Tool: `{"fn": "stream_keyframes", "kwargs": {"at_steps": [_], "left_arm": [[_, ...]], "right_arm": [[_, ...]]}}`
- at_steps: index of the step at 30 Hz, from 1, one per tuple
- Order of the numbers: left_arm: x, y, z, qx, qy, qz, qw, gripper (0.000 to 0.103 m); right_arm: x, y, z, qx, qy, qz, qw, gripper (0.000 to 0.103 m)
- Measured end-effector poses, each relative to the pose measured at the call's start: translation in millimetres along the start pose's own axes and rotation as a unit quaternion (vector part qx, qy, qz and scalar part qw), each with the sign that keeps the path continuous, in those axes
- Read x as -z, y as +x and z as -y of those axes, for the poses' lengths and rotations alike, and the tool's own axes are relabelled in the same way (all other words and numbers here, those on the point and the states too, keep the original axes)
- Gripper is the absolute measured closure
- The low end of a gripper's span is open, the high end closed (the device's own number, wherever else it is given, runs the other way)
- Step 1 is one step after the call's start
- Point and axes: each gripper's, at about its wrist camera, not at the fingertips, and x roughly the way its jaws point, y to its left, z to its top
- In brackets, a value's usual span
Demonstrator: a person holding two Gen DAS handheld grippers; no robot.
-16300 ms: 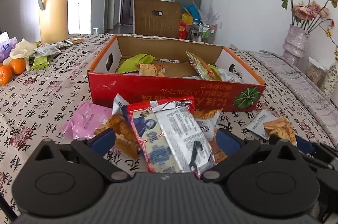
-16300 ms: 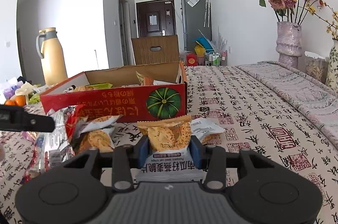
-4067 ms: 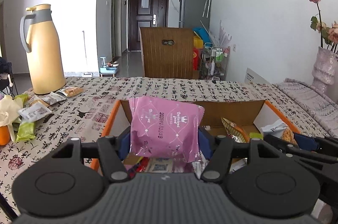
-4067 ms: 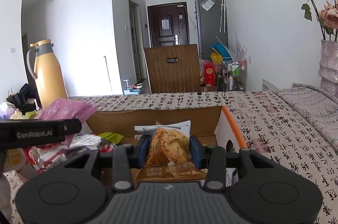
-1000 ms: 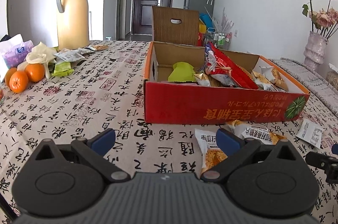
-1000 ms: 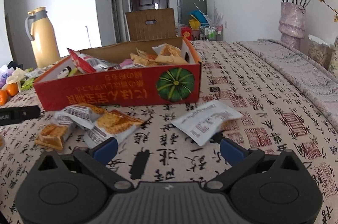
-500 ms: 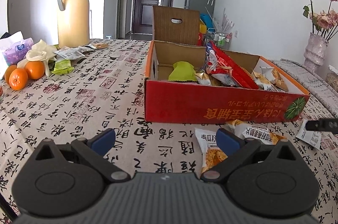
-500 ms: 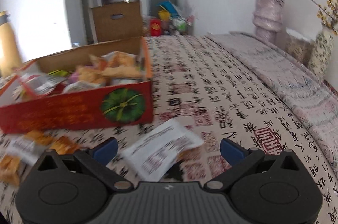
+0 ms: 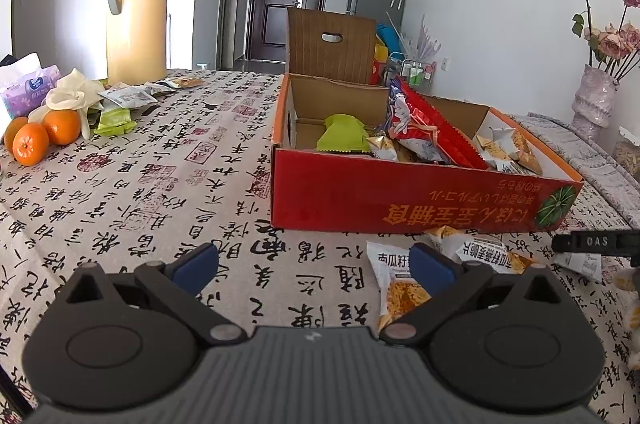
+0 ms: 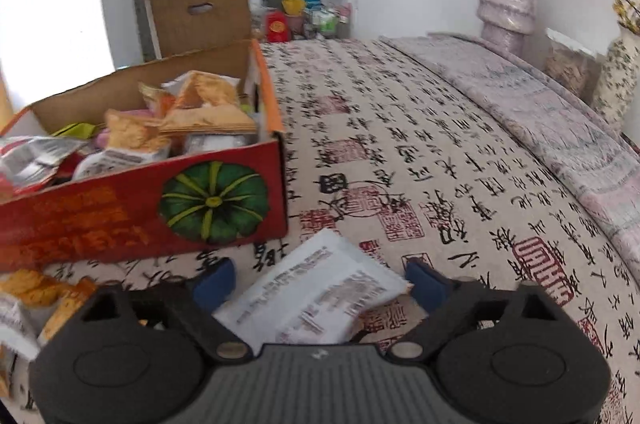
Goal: Organize snacks
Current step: 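Move both grippers back to the loose packets beside the box, then grasp the white printed sachet with the right gripper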
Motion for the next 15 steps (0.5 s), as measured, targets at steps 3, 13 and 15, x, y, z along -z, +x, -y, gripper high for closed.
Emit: {"fn": "stream_keyframes", "kwargs": {"at_steps": [3, 13, 15], "left_arm": [[-0.2, -0.2, 0.1, 0.001, -0.001, 0.000, 1.0000, 0.000], [0.1, 0.4, -0.3, 0.001, -0.001, -0.002, 1.0000, 0.000], [0.3, 0.6, -0.1, 0.000, -0.001, -0.002, 1.0000, 0.000]], "right_arm": [[7.3, -9.0, 1.7, -0.015, -0.020, 0.009, 1.000, 0.032], [30.3, -37.8, 0.8, -0.046, -0.056, 0.031, 0.997, 0.041], [34.3, -42.4, 2.2, -0.048, -0.050, 0.039, 0.997, 0.042]]}}
